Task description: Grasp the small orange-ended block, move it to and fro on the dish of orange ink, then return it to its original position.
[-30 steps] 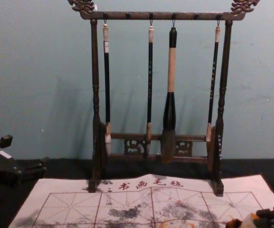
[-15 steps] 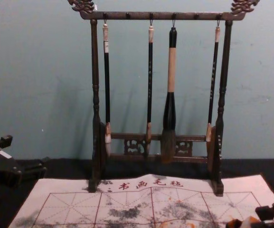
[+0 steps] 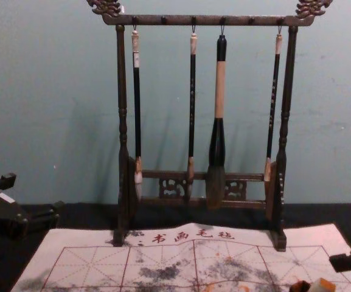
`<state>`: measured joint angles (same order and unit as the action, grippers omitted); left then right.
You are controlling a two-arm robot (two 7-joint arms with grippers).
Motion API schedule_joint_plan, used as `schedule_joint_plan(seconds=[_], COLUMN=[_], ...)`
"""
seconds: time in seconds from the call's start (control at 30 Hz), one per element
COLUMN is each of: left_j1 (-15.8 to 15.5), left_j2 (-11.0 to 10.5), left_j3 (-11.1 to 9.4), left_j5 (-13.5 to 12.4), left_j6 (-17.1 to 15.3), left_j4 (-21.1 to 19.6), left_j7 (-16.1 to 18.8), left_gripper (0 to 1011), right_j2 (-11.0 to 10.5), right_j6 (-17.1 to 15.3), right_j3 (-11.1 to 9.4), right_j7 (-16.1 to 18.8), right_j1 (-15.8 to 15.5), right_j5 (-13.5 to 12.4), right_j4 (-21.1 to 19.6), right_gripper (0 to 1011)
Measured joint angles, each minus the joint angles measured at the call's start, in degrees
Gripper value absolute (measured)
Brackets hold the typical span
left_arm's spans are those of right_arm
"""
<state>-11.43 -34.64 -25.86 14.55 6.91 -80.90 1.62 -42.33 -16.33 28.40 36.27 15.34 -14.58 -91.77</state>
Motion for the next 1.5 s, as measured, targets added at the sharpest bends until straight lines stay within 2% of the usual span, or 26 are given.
schedule_joint_plan(seconds=[0.07, 0.1, 0.33, 0.47, 0.63, 0.73, 0.77, 0.8, 0.87, 0.9, 0.93, 0.97, 1.0, 1.03, 1.17, 1.2, 1.33, 1.4, 1.5], left_j1=[0.00, 0.00, 0.00, 0.00, 0.00, 0.00, 0.00, 0.00, 0.00, 0.00, 0.00, 0.00, 0.00, 0.00, 0.00, 0.00, 0.00, 0.00, 0.00], left_j2=[0.00, 0.00, 0.00, 0.00, 0.00, 0.00, 0.00, 0.00, 0.00, 0.00, 0.00, 0.00, 0.00, 0.00, 0.00, 0.00, 0.00, 0.00, 0.00], left_j3=[0.00, 0.00, 0.00, 0.00, 0.00, 0.00, 0.00, 0.00, 0.00, 0.00, 0.00, 0.00, 0.00, 0.00, 0.00, 0.00, 0.00, 0.00, 0.00], left_j5=[0.00, 0.00, 0.00, 0.00, 0.00, 0.00, 0.00, 0.00, 0.00, 0.00, 0.00, 0.00, 0.00, 0.00, 0.00, 0.00, 0.00, 0.00, 0.00], left_j6=[0.00, 0.00, 0.00, 0.00, 0.00, 0.00, 0.00, 0.00, 0.00, 0.00, 0.00, 0.00, 0.00, 0.00, 0.00, 0.00, 0.00, 0.00, 0.00], left_j4=[0.00, 0.00, 0.00, 0.00, 0.00, 0.00, 0.00, 0.00, 0.00, 0.00, 0.00, 0.00, 0.00, 0.00, 0.00, 0.00, 0.00, 0.00, 0.00], left_j7=[0.00, 0.00, 0.00, 0.00, 0.00, 0.00, 0.00, 0.00, 0.00, 0.00, 0.00, 0.00, 0.00, 0.00, 0.00, 0.00, 0.00, 0.00, 0.00], left_gripper=[1001, 1001, 1001, 1001, 1001, 1001, 1001, 1002, 1001, 1001, 1001, 1002, 1001, 1001, 1001, 1001, 1001, 1002, 1001], right_j2=[0.00, 0.00, 0.00, 0.04, 0.78, 2.17, 3.16, 3.70, 4.91, 6.14, 6.82, 8.09, 8.60, 10.04, 12.91, 14.28, 16.90, 18.28, 19.75], right_j6=[0.00, 0.00, 0.01, 0.81, 3.55, 7.28, 8.98, 9.93, 11.78, 13.74, 14.56, 15.98, 16.45, 17.48, 19.55, 20.45, 22.08, 22.43, 22.41], right_j3=[0.00, 0.00, 0.00, -0.42, -3.19, -6.37, -7.95, -8.67, -9.88, -10.65, -10.87, -11.33, -11.56, -11.93, -12.23, -12.22, -11.69, -11.54, -11.87], right_j7=[0.00, 0.00, -0.02, -1.06, -3.63, -7.22, -9.69, -11.43, -15.26, -19.96, -22.23, -26.26, -27.74, -31.47, -38.42, -41.46, -46.98, -48.67, -49.04], right_j1=[0.00, 0.00, 0.00, -0.52, -2.37, -4.76, -6.09, -6.73, -8.13, -9.56, -10.25, -11.41, -11.85, -12.97, -14.93, -15.66, -16.69, -17.13, -17.51], right_j5=[0.00, 0.00, 0.01, 0.15, -1.30, -2.82, -2.88, -2.75, -1.25, 1.66, 3.25, 5.84, 6.64, 8.86, 13.50, 15.71, 20.38, 21.58, 21.45], right_j4=[0.00, 0.00, 0.00, -0.81, -2.33, -3.35, -3.79, -4.00, -4.45, -4.76, -4.82, -4.75, -4.59, -4.02, -2.05, -0.80, 2.62, 4.51, 6.37], right_gripper=[784, 840, 1003, 1002, 1002, 1000, 1002, 1002, 1002, 1002, 1002, 1002, 1002, 1002, 1002, 1002, 1002, 1002, 1002])
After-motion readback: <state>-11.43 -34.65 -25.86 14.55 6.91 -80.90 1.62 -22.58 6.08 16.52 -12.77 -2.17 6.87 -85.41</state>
